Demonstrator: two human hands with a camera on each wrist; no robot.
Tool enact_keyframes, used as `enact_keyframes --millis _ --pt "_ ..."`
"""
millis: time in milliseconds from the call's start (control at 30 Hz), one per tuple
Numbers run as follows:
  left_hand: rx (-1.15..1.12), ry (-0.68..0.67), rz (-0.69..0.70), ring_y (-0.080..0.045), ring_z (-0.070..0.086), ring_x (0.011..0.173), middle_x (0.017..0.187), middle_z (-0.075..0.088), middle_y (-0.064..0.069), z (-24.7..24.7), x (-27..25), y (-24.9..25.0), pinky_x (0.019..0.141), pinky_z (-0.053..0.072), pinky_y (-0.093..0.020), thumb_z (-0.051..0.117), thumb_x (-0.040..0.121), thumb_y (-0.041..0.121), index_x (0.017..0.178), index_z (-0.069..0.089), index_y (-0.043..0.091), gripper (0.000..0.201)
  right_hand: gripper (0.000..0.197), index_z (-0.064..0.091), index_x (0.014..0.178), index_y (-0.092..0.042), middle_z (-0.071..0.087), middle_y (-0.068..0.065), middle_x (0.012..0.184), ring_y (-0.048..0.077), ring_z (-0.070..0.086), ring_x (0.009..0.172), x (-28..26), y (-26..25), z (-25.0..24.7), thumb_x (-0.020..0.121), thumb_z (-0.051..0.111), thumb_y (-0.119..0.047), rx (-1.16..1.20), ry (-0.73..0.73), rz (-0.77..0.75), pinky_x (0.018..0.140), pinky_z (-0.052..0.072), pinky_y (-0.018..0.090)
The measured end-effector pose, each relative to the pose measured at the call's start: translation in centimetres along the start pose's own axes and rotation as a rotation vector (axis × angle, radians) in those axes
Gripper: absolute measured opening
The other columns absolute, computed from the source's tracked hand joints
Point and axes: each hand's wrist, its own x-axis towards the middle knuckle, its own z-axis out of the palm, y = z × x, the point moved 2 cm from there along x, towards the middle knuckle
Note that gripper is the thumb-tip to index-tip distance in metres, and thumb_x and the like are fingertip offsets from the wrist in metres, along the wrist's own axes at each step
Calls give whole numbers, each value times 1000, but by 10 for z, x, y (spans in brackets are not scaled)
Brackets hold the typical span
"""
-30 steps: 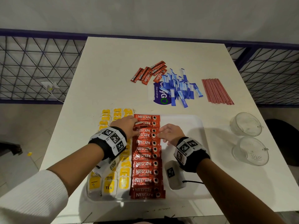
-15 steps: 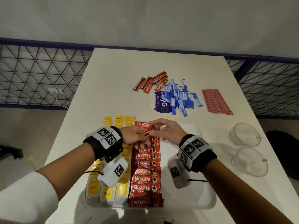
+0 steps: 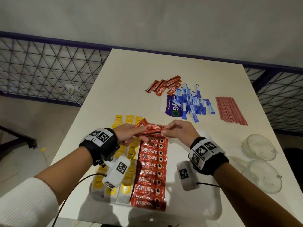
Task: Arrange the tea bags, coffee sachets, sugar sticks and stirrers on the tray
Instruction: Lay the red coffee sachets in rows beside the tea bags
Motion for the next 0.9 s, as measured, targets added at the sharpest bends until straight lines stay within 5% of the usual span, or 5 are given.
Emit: enact_keyframes --millis 200,433,600,700,900 --pt "-15 190 21 -7 29 36 56 49 2 -6 3 -9 34 24 -14 66 85 20 85 64 23 3 14 65 74 -16 69 7 91 18 66 87 -3 3 4 73 75 -7 -125 -92 -4 80 55 30" --pt "-23 286 63 -4 29 28 40 52 11 3 1 -10 32 24 -14 67 84 16 81 63 25 10 17 63 93 -11 63 3 75 10 63 60 -1 5 5 79 69 -2 -95 -115 -27 61 54 19" --pt "-233 409 100 -8 24 37 42 32 10 13 2 -9 39 22 -19 72 78 30 56 50 25 32 10 63 79 -14 69 2 70 8 60 58 -7 11 10 78 73 -16 -190 -229 24 55 48 16" --pt "-258 357 120 -6 25 35 38 34 11 24 3 -3 37 21 -17 71 80 30 47 53 24 38 13 60 79 -12 69 0 67 8 58 55 -9 15 20 80 71 -19 -172 -278 43 53 46 16" --pt "-17 255 99 -2 47 37 39 53 11 36 4 -6 37 34 -12 67 83 24 67 57 19 20 16 60 79 -13 69 -3 66 7 58 56 -11 19 21 80 70 -25 -171 -290 74 56 45 19"
